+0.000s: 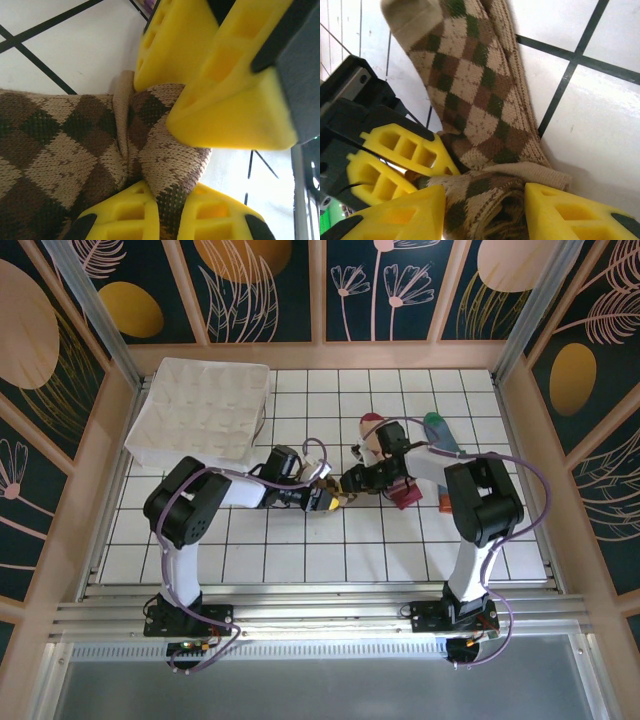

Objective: Roll the socks

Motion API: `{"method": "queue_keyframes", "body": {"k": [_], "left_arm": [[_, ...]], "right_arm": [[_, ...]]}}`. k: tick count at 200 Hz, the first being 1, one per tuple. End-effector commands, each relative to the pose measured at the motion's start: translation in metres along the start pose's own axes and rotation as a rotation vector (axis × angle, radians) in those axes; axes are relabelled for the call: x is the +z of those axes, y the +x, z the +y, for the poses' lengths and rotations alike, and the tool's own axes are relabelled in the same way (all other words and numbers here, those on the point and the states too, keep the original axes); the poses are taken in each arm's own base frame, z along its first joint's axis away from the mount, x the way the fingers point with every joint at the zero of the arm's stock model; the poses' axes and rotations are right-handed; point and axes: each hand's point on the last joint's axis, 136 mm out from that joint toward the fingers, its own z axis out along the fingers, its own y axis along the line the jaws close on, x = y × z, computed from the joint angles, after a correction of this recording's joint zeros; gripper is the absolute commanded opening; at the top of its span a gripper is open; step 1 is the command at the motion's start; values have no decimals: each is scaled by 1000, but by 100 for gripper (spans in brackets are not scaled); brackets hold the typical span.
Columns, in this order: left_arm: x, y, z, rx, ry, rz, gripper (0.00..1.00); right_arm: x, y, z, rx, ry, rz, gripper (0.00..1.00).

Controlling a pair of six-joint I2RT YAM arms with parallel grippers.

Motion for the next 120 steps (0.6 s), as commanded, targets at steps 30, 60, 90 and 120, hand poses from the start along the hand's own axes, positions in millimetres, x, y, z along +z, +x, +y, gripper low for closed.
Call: {"method": "queue_keyframes", "body": {"k": [30, 60, 90, 120], "left_arm": [[10, 41, 26, -216, -43, 116, 0], [7, 32, 29, -194, -90, 97, 6], [-13, 5, 27, -44, -209, 40, 30], [-47, -40, 7, 319, -481, -31, 39]], "right_arm": [[14, 13, -4, -27, 8, 45, 40], [23, 23, -16, 3, 54, 92, 6], [32, 28, -41, 75, 161, 178, 0], [35, 34, -60, 106, 253, 257, 0]]}}
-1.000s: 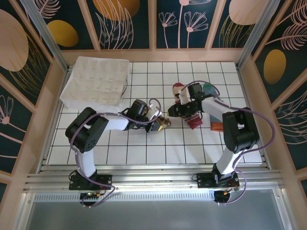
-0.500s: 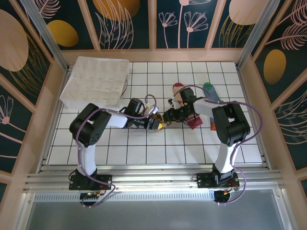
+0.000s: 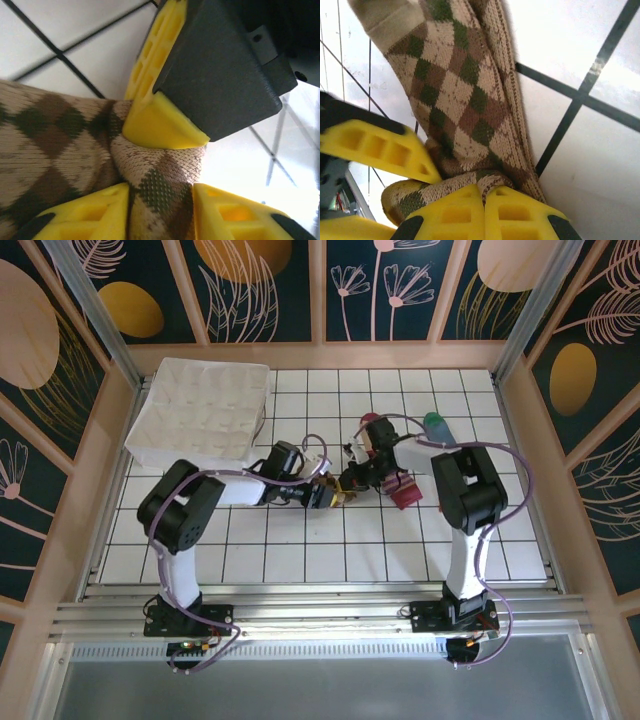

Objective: Roll the socks

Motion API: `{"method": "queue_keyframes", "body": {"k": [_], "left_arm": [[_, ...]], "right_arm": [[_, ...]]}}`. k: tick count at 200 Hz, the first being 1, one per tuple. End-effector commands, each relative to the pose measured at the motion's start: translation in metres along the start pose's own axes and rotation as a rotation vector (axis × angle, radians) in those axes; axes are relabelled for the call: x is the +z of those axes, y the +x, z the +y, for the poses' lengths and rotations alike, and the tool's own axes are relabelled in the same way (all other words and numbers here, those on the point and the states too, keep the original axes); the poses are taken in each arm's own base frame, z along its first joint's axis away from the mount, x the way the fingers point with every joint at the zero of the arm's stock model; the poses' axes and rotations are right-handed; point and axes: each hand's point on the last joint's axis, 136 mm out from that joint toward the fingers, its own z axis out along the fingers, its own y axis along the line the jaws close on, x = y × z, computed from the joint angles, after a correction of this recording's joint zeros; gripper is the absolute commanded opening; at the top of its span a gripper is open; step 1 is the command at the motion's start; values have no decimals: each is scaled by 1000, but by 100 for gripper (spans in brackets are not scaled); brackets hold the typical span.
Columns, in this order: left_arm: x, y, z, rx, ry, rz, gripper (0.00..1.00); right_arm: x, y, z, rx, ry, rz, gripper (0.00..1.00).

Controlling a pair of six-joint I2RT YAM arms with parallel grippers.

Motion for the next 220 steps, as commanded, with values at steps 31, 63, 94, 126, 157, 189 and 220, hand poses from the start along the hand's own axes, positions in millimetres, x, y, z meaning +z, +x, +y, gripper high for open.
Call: {"method": "queue_keyframes", "body": {"k": [31, 63, 94, 126, 157, 189, 220], "left_arm": [[-59, -46, -13, 546, -471, -144, 43], [-43, -33, -30, 753, -545, -87, 43], [-24, -24, -30, 785, -556, -53, 47], [-9, -14, -24, 763, -535, -27, 50], [5, -1, -18, 742, -508, 12, 51], [16, 9, -9, 732, -524, 47, 50], [26, 16, 1, 688, -537, 90, 30]], "right_arm": [[18, 42, -53, 90, 238, 209, 0], [21, 39, -46, 86, 208, 213, 0], [24, 42, -46, 91, 196, 232, 0], [25, 44, -46, 98, 185, 245, 0], [26, 48, -46, 105, 179, 260, 0], [27, 52, -45, 114, 168, 272, 0], [27, 57, -44, 121, 161, 286, 0]]}}
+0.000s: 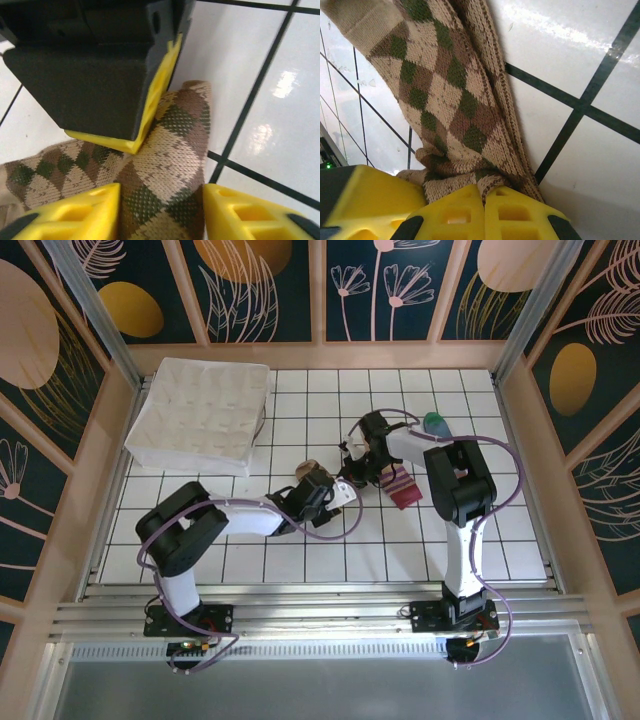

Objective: Roll the socks

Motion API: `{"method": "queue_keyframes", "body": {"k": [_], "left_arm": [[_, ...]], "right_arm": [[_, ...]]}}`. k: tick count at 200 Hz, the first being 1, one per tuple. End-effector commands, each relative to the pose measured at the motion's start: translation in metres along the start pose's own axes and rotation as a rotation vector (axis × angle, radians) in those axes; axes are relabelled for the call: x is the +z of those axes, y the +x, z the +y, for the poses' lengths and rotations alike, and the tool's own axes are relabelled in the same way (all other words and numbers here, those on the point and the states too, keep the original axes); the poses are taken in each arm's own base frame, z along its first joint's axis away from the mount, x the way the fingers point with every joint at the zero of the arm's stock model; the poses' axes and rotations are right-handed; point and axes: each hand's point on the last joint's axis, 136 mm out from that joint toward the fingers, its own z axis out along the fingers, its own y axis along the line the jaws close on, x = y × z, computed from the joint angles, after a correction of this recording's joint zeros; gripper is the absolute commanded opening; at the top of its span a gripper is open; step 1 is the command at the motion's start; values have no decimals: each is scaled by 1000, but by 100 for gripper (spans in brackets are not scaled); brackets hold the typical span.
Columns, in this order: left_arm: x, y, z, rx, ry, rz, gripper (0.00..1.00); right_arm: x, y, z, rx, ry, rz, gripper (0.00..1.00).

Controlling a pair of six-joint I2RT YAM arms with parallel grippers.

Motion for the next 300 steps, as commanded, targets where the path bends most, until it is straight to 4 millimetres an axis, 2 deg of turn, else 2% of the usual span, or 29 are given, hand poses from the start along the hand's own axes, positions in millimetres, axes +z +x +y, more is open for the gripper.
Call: {"method": "queue_keyframes", "body": {"k": [1, 13, 27, 58, 82, 102, 143, 191, 290, 300], "left_arm": [[13, 7, -7, -20, 18, 44, 29], [13, 7, -12, -44, 44, 52, 14], [11, 8, -15, -85, 68, 57, 0], [-1, 11, -33, -246, 222, 57, 0], [-10, 14, -35, -449, 339, 36, 0], [-15, 17, -31, -612, 423, 14, 0], [-15, 22, -34, -753, 525, 13, 0], [-10, 32, -35, -878, 590, 40, 0], [0, 51, -27, -920, 562, 83, 0], [1, 52, -27, -913, 559, 87, 0]], "right_arm": [[30, 53, -45, 88, 134, 185, 0], [28, 54, -44, 87, 136, 185, 0], [22, 53, -41, 85, 137, 172, 10], [-10, 36, -28, 79, 88, 46, 37], [-43, 17, -13, 57, 12, -106, 43], [-56, 8, -4, 15, -22, -190, 44], [-40, 7, 10, -67, -63, -195, 44], [-23, 4, 11, -108, -83, -189, 45], [-8, 42, 15, -108, -126, -95, 46], [-6, 45, 15, -108, -124, -88, 43]]}}
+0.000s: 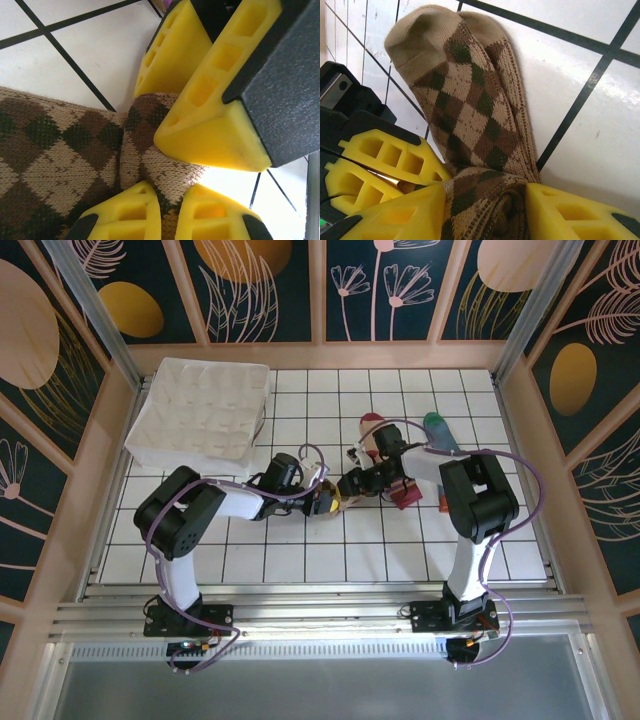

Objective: Roll the socks

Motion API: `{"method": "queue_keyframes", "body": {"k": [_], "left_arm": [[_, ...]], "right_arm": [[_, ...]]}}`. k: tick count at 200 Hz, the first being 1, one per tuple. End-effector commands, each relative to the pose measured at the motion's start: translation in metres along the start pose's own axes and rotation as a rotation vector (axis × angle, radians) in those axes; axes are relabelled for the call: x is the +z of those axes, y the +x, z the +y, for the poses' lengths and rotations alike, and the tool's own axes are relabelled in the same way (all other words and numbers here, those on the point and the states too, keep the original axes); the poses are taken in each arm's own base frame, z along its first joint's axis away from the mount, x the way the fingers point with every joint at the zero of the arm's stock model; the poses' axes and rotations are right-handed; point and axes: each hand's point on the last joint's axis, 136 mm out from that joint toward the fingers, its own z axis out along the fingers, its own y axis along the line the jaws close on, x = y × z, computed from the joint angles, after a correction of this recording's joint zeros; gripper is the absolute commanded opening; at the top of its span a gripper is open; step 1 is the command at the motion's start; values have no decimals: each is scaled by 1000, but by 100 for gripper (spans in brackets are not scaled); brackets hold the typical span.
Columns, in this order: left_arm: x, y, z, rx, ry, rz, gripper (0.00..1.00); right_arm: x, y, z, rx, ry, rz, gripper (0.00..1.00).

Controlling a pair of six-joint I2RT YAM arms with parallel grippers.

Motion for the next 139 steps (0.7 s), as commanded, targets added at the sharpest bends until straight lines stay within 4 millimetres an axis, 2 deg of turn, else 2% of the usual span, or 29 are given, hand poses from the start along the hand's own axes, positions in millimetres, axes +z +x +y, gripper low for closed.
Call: {"method": "queue_keyframes", "body": {"k": [1, 18, 30, 49, 66, 84, 116, 139], "left_arm": [[4, 42, 30, -107, -84, 118, 0], [4, 42, 33, -100, -96, 126, 0], [4, 40, 35, -89, -109, 130, 0], [2, 35, 38, -70, -145, 127, 20], [-4, 25, 36, -42, -172, 106, 36], [-12, 10, 32, -21, -200, 76, 48], [-28, -22, 21, -6, -220, -2, 53], [-35, -31, 16, -28, -217, -40, 54]], "right_arm": [[5, 24, 5, 6, -23, 58, 43], [9, 30, 6, 7, -25, 82, 34], [12, 32, 7, 5, -24, 95, 21], [17, 35, 5, 12, 3, 122, 0], [22, 39, 1, 21, 45, 149, 0], [24, 42, -2, 26, 86, 156, 0], [24, 41, -8, 28, 152, 135, 0], [25, 41, -6, 11, 168, 131, 0]]}}
